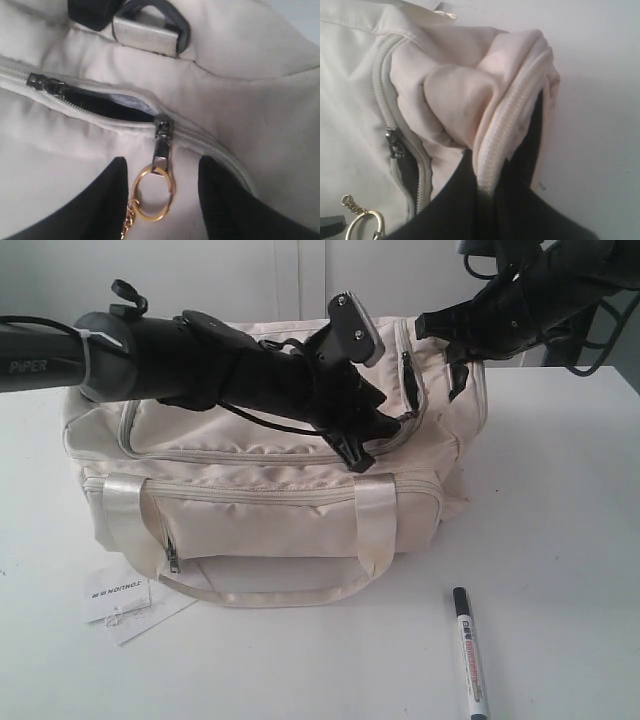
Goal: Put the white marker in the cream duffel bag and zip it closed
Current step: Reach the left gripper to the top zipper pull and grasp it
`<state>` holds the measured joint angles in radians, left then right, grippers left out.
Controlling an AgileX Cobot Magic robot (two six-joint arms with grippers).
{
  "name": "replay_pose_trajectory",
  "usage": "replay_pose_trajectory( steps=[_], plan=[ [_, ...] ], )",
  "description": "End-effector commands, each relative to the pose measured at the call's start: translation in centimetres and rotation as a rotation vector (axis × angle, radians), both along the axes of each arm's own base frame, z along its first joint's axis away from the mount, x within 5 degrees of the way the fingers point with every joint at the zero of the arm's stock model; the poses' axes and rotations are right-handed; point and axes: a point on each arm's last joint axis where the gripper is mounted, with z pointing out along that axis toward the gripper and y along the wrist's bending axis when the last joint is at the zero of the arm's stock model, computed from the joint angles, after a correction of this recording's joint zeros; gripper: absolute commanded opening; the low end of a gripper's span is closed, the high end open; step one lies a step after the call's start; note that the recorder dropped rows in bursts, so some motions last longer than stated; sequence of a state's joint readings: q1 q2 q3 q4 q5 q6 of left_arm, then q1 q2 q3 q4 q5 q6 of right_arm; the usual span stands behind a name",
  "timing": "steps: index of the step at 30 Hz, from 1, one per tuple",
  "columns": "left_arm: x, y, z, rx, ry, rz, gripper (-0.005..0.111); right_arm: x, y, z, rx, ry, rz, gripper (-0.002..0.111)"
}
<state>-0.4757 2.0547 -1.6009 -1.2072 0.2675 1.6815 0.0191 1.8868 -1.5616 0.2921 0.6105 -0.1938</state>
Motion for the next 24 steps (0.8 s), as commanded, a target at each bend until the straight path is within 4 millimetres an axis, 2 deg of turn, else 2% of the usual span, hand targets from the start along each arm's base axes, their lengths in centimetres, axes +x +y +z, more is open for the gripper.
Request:
replay_pose_trajectory(
  steps=[1, 10, 20, 24],
  plan=[
    [0.4, -0.5, -0.4, -0.007, -0.011, 0.057, 0.05, -0.2, -0.3, 0.4, -0.003, 0.001, 0.004, 0.0],
    [0.6, -0.9, -1.4, 0.004, 0.002, 0.02, 0.05, -0.3, -0.3, 0.4, -0.003, 0.002, 0.005, 0.0],
    [1.7, -1.2, -3.0, 0.032, -0.014, 0.034, 0.05, -0.3, -0.3, 0.4, -0.003, 0.002, 0.005, 0.0],
    [2.0, -1.2, -3.6, 0.044, -0.012, 0.053, 0.042, -0.3, -0.3, 0.4, -0.003, 0.002, 0.005, 0.0]
  ],
)
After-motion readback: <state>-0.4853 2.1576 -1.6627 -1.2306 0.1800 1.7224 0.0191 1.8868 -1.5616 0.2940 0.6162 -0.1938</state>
